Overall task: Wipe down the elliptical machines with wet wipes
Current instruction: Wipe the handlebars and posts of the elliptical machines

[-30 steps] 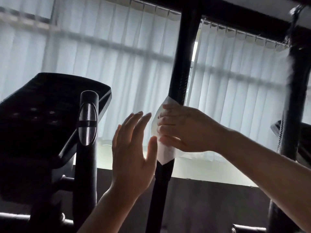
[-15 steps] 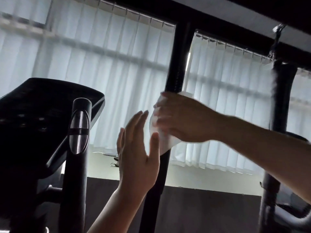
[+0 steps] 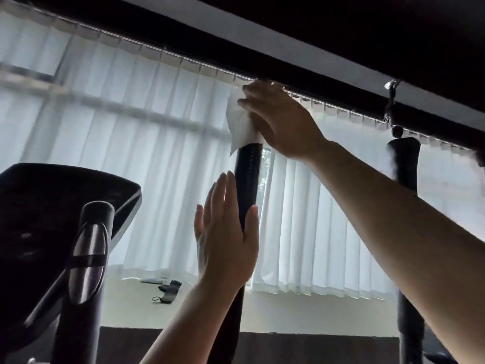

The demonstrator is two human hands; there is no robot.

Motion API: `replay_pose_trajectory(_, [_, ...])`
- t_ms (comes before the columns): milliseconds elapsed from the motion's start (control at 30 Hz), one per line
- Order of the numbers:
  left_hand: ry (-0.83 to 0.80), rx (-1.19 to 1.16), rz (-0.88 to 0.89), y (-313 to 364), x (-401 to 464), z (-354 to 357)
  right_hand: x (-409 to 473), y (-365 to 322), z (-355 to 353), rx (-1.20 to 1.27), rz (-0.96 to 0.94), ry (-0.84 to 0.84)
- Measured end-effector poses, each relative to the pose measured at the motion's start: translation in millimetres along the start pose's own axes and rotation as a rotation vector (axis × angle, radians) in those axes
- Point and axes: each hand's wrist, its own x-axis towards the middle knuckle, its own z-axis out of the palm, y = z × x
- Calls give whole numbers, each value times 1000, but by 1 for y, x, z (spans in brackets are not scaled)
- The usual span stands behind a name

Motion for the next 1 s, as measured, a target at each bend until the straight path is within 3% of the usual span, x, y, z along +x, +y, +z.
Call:
replay_pose_trajectory(200, [-4,-10,-9,-8,-2,9,-42,-40,22,158,46,151])
replay_pose_trajectory(300, [-11,-6,9,-11,-3,10,-9,-10,30,164,217,209])
replay_pose_trajectory(433, [-4,0,12,-13,-3,10,18,-4,35,422,518,211])
replay_pose_trajectory(600, [-10,-6,24,-15,-3,13,-22,-55,40,588,620,319])
replay_pose_trajectory(767, [-5,-34,26,-14,-3,12,-10,-42,29,616,768,333])
replay_pose_trajectory(900, [9,-34,22,-15,-3,11,28,-24,28,584,779,147])
replay_pose_trajectory(1000, [10,-32,21,-14,-2,11,29,-31,32,541,808,206])
